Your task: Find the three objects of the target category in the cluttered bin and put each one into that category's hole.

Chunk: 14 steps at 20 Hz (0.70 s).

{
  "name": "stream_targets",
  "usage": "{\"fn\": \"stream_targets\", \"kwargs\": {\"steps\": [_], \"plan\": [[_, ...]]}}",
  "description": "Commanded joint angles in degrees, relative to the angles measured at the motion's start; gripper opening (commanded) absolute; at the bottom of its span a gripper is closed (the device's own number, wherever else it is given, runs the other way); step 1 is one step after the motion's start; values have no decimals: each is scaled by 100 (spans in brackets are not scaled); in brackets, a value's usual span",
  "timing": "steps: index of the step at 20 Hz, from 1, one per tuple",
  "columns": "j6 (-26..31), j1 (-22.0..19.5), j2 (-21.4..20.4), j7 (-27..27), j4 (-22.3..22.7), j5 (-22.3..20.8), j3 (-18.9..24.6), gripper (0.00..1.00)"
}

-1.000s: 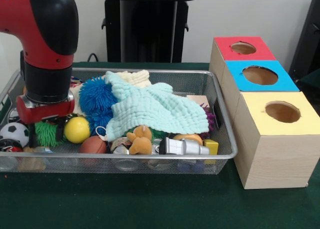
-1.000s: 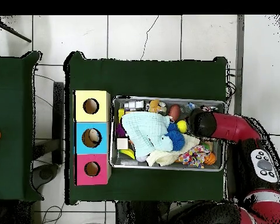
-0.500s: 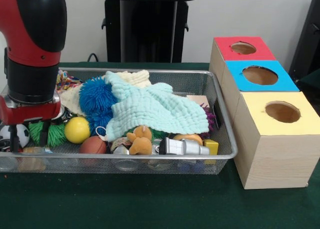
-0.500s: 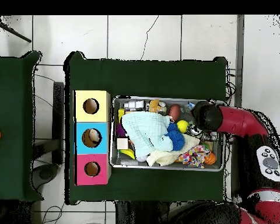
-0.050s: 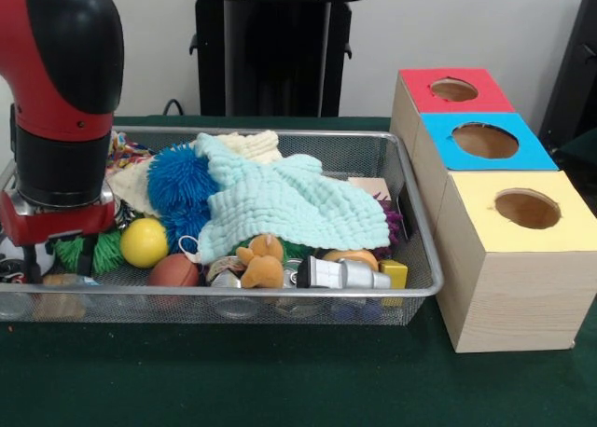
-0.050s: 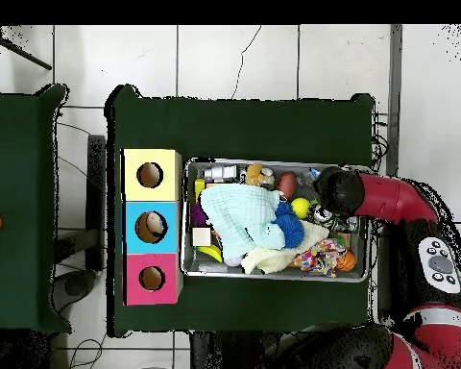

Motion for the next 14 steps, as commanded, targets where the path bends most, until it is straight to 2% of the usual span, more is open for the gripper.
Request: {"fn": "stream_targets", "kwargs": {"steps": [1, 5, 14], "plan": [[-161, 108, 56, 633, 225, 53, 354, 100], [-94, 146, -154, 692, 430, 66, 272, 100], [18, 101, -49, 484, 232, 85, 394, 100]]}}
